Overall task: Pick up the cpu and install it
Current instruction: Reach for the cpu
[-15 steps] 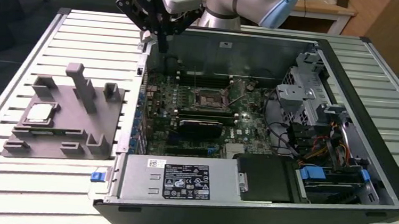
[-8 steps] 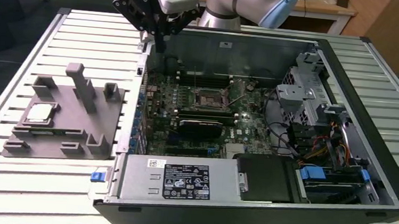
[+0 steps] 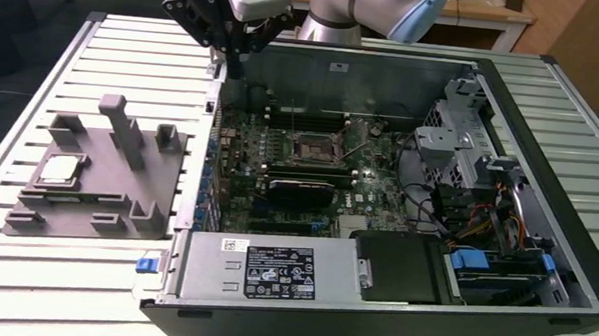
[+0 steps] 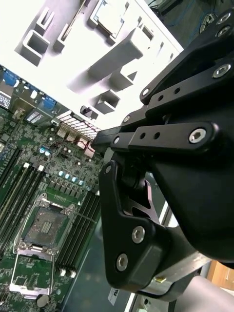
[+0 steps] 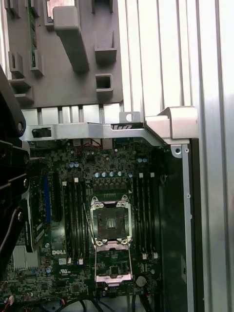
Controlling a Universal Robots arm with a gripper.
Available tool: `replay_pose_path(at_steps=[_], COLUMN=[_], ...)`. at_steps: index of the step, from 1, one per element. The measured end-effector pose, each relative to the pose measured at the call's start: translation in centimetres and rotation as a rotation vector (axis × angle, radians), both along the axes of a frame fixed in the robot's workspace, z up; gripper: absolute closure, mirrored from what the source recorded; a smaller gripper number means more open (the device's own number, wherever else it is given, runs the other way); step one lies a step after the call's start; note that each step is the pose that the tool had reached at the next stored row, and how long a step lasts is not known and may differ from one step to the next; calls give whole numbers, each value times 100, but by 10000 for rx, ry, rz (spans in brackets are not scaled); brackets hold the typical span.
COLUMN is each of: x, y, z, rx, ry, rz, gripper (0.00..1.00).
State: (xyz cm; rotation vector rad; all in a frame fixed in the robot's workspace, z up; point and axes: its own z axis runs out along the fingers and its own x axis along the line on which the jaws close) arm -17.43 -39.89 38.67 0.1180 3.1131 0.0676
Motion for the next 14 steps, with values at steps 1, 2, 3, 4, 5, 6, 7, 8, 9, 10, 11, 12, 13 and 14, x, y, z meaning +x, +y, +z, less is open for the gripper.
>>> replay_pose_path(at_steps=[1, 2, 3, 4, 5, 6, 7, 8, 9, 10, 11, 12, 13, 14], x=[-9, -18, -26, -34, -43, -52, -61, -71, -80, -88, -97, -105, -114, -123], y=[0, 0, 0, 0, 0, 0, 0, 0, 0, 0, 0, 0, 0, 0], z=[-1, -3, -4, -5, -6, -7, -8, -9, -10, -11, -12, -13, -14, -15], rx=[0, 0, 1, 1, 1, 0, 0, 0, 0, 0, 1, 1, 1, 1], ry=[0, 0, 0, 0, 0, 0, 0, 0, -1, -1, 0, 0, -1, 0], rz=[0, 0, 0, 0, 1, 1, 0, 0, 0, 0, 0, 0, 0, 0], gripper=[89, 89, 89, 89, 89, 89, 89, 89, 89, 89, 89, 89, 89, 89])
